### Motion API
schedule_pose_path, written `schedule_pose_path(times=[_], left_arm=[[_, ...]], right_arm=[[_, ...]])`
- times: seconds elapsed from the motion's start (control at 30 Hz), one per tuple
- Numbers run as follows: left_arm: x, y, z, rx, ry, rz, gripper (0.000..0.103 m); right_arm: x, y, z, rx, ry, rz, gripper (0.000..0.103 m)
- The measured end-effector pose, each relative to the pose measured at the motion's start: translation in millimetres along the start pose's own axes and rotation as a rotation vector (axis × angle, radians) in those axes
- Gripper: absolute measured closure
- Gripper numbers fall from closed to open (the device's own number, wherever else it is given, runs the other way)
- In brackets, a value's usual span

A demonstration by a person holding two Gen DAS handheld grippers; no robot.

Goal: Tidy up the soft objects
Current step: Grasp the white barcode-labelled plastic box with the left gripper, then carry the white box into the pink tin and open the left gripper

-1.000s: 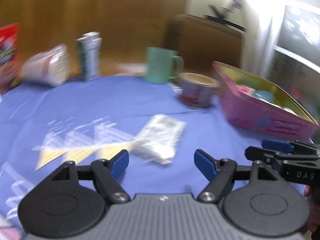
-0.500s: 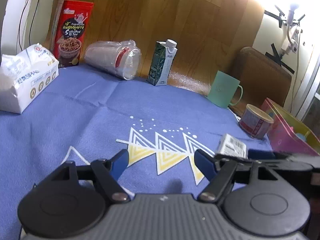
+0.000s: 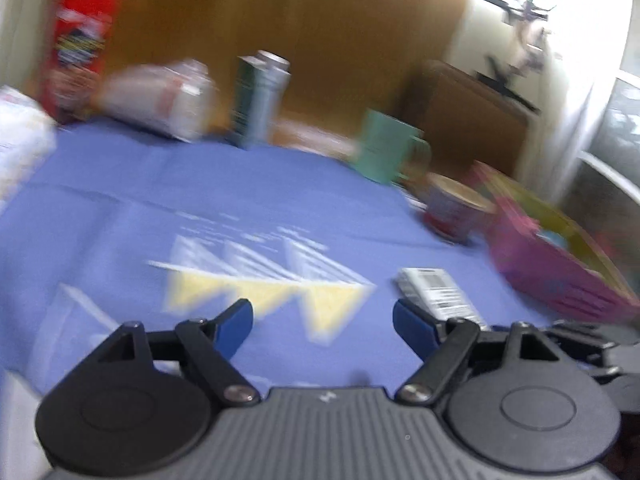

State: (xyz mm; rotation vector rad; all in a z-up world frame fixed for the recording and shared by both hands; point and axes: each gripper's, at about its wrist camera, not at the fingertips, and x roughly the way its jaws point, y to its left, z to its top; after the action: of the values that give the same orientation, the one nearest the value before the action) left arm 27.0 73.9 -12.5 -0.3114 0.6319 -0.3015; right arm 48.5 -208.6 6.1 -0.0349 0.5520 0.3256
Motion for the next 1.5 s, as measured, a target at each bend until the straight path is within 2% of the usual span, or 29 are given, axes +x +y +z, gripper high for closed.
schedule_pose_path(times=[0.1,0.23,0.33,0.43,0.57,0.7,0.9,1.03,1.1,1.13,1.17,1.27,1.3,1.4,1.5], left_arm=[[13.0,-22.4,1.7,-0.001,0.077,-0.113,0.024],[30.1,-47.0,7.9,-0.006,0.151,-0.168,0.026],[43.0,-60.7,7.0,-0.013,0.214,-0.225,0.052],[45.7,-70.7,4.0,-0.011,0.223,-0.225,0.069],[45.3,-81.0,10.5,-0.022,0.215,-0.267,0.071],[45.2,-110.1,33.1,0.047,0.170,-0.308,0.072],[71.9,-186.9,63.9,0.212,0.124,-0.386,0.072],[106.0,-234.2,76.5,0.276,0.123,-0.420,0.072],[123.4,-254.0,81.4,0.316,0.109,-0.400,0.066],[132.3,-264.3,82.9,0.348,0.086,-0.367,0.058],[142.6,-274.4,83.3,0.386,0.055,-0.306,0.049],[164.3,-291.8,79.8,0.478,-0.002,-0.106,0.048],[167.6,-292.7,77.6,0.487,-0.002,-0.073,0.048],[167.2,-288.0,71.5,0.481,0.002,-0.076,0.045],[168.5,-289.1,65.7,0.499,0.027,-0.023,0.045]], right_arm=[[-16.0,0.4,-12.7,0.046,-0.010,0.004,0.063],[-24.0,4.8,-21.3,0.084,-0.028,0.019,0.063],[-28.1,2.8,-26.8,0.099,-0.047,0.045,0.063],[-31.0,-1.5,-30.0,0.114,-0.069,0.038,0.063],[-38.8,-8.1,-31.9,0.109,-0.122,-0.002,0.063],[-51.4,-17.2,-28.3,0.098,-0.219,-0.060,0.063],[-69.6,-56.1,-18.8,0.148,-0.358,-0.203,0.063],[-74.0,-92.1,-12.5,0.200,-0.394,-0.309,0.063],[-74.9,-107.1,-10.8,0.218,-0.403,-0.359,0.063],[-75.8,-113.9,-9.8,0.232,-0.406,-0.384,0.063],[-72.8,-123.1,-6.7,0.242,-0.407,-0.417,0.062],[-49.2,-150.7,5.2,0.247,-0.357,-0.580,0.062],[-42.8,-159.4,6.2,0.259,-0.331,-0.609,0.062],[-50.1,-171.9,-5.3,0.325,-0.353,-0.575,0.062],[-54.7,-169.3,-16.1,0.324,-0.357,-0.579,0.062]])
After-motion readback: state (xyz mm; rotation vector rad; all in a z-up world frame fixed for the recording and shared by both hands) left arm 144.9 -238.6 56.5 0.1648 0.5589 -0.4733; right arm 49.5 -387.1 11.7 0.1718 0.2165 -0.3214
